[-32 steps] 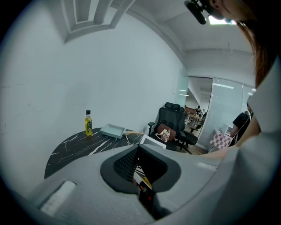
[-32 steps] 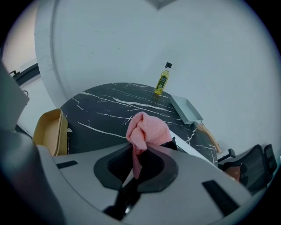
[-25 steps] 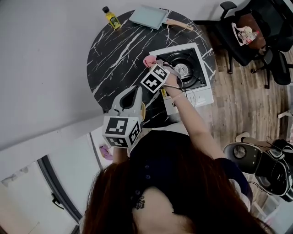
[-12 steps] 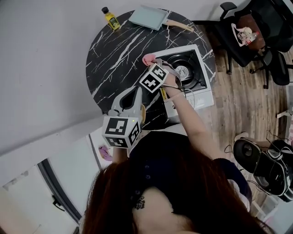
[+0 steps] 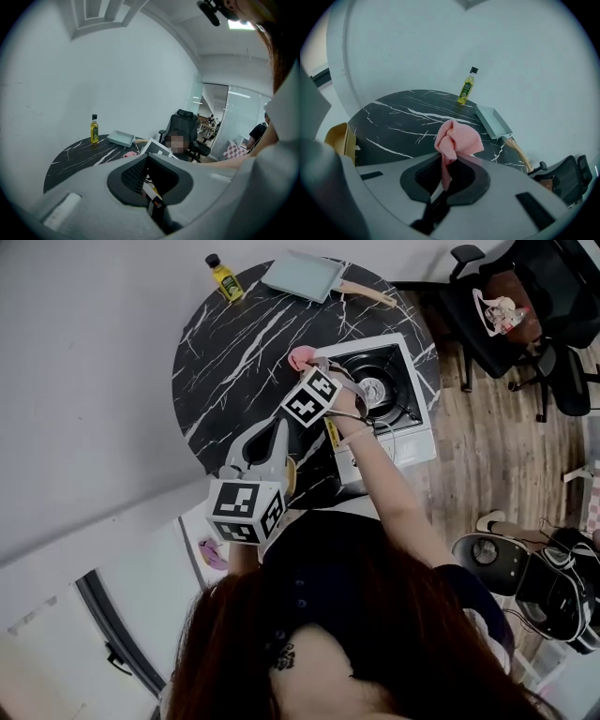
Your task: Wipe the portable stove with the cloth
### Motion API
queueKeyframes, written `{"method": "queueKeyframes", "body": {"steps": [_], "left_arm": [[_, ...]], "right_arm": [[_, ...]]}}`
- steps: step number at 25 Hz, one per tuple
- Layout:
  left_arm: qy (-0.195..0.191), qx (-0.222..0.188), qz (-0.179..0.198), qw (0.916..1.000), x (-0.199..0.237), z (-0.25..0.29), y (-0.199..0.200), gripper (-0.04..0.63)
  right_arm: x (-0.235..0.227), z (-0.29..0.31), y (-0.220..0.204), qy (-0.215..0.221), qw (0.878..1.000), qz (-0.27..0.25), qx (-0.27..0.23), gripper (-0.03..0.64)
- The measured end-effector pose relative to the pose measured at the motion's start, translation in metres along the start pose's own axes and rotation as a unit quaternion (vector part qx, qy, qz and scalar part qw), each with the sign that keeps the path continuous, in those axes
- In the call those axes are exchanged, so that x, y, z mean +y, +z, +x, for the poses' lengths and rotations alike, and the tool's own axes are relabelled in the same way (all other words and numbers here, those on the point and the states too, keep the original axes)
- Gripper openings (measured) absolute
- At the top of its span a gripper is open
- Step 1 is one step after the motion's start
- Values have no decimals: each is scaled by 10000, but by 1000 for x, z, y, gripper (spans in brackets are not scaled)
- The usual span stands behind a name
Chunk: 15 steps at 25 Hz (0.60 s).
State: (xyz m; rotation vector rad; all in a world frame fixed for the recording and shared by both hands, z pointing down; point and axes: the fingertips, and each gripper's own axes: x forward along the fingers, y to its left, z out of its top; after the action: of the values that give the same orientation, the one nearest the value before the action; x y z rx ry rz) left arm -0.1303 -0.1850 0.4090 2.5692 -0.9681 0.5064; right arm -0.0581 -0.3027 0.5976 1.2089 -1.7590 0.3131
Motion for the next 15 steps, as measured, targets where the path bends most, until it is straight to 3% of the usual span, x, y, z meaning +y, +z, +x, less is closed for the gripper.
{"method": "queueKeyframes", "body": {"steps": [15], "left_arm": [[-77,-4,38,10000,-2,3,2,12]], "right_arm": [[-8,7,9,-122,9999,-89,85,35]]}}
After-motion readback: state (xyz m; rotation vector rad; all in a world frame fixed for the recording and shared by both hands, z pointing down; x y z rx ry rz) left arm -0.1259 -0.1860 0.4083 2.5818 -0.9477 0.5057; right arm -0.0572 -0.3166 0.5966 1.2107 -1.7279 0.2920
